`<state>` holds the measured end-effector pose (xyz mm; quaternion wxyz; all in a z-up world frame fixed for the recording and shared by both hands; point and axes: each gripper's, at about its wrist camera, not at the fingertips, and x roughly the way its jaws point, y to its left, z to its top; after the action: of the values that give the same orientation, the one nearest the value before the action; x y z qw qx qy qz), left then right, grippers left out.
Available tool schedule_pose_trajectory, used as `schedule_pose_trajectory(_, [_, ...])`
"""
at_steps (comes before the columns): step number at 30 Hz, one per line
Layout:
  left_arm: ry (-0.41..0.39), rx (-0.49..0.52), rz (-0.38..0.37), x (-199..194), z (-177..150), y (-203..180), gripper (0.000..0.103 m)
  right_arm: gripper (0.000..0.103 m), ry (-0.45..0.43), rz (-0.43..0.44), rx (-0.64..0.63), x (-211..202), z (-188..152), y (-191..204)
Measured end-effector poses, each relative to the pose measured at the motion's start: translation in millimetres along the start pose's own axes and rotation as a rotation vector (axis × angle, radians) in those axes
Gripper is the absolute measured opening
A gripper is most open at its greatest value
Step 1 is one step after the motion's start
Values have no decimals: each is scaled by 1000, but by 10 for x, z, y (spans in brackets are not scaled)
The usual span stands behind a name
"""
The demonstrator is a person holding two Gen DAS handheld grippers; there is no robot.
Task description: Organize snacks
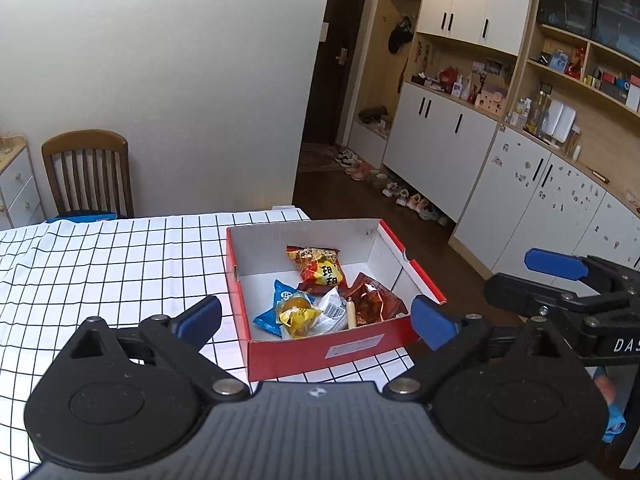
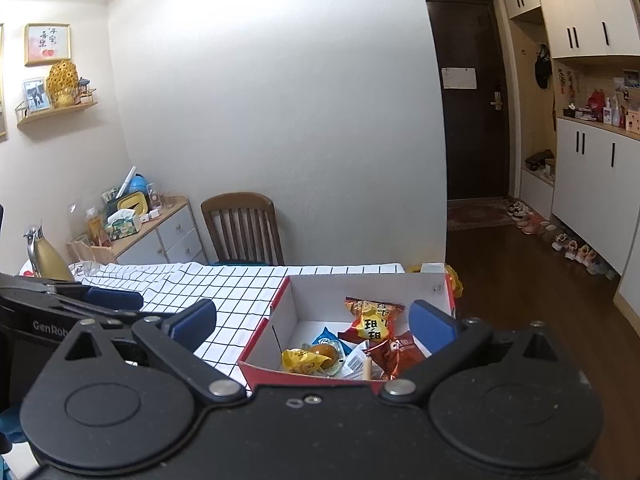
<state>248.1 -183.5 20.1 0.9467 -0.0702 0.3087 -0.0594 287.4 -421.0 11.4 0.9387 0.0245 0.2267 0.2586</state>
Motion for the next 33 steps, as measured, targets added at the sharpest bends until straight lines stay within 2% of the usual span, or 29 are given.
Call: schedule_pose_trajectory(33, [-15, 11, -34, -147, -47, 19, 101, 103, 10, -24, 25, -51, -63, 101])
